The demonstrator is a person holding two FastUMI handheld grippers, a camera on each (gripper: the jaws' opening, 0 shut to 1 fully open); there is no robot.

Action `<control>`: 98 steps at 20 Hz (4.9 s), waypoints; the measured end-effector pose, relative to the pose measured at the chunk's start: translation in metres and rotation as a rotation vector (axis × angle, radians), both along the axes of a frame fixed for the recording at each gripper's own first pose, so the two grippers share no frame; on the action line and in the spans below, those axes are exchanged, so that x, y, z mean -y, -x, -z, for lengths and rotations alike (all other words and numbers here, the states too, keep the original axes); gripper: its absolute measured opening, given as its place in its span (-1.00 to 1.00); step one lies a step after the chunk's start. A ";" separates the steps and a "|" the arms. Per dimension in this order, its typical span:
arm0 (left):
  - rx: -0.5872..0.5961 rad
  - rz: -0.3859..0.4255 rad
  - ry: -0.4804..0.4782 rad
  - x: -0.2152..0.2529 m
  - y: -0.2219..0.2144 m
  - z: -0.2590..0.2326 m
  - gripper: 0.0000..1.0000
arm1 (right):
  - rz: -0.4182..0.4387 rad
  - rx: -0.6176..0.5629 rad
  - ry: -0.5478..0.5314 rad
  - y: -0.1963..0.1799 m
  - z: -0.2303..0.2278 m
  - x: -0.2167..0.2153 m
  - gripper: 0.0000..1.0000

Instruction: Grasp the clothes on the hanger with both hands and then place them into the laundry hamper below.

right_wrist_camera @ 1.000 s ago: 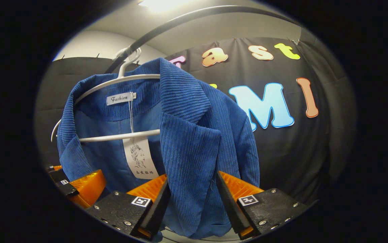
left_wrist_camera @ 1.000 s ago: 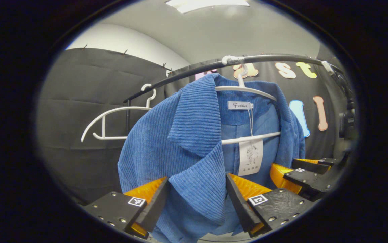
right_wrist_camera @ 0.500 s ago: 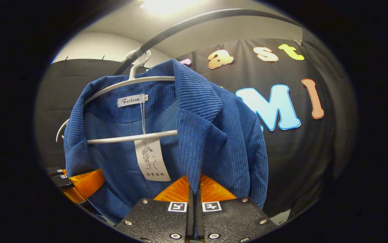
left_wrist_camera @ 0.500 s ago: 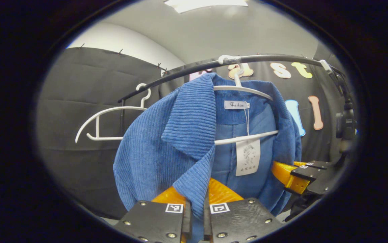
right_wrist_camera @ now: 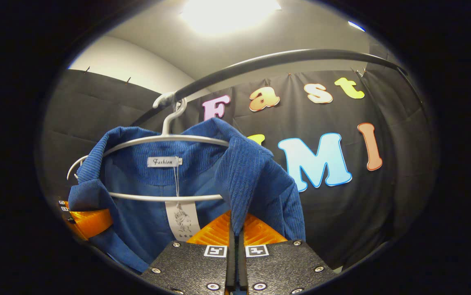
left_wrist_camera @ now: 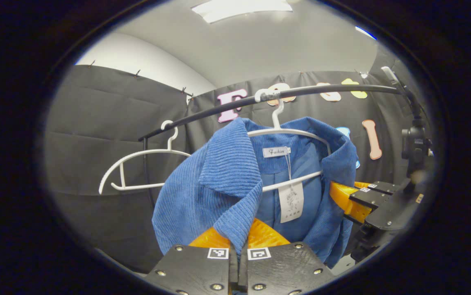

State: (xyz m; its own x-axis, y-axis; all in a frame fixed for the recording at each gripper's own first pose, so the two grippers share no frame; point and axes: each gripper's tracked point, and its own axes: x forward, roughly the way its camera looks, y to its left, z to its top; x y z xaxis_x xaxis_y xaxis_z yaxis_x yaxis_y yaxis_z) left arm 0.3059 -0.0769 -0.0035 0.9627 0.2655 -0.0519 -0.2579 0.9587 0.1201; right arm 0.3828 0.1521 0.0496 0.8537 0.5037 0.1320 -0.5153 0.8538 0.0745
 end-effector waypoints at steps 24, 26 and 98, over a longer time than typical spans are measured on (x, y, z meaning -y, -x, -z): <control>0.107 -0.133 -0.020 -0.120 0.046 -0.095 -0.87 | 0.149 0.197 0.001 -0.046 -0.086 0.053 -0.95; 0.108 -0.140 -0.026 -0.131 0.044 -0.097 -0.87 | 0.164 0.197 0.003 -0.056 -0.086 0.058 -0.95; 0.009 0.259 0.212 -0.060 0.153 -0.006 -1.00 | 0.026 -0.142 0.159 0.183 0.058 0.020 -0.95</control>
State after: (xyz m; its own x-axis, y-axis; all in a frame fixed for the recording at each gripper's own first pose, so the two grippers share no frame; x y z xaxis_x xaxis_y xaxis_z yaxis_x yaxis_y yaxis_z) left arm 0.1529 -0.0168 0.0023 0.9975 -0.0044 -0.0707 -0.0021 0.9959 -0.0908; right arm 0.1993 0.1318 -0.0083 0.8710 0.4862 -0.0704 -0.4869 0.8734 0.0079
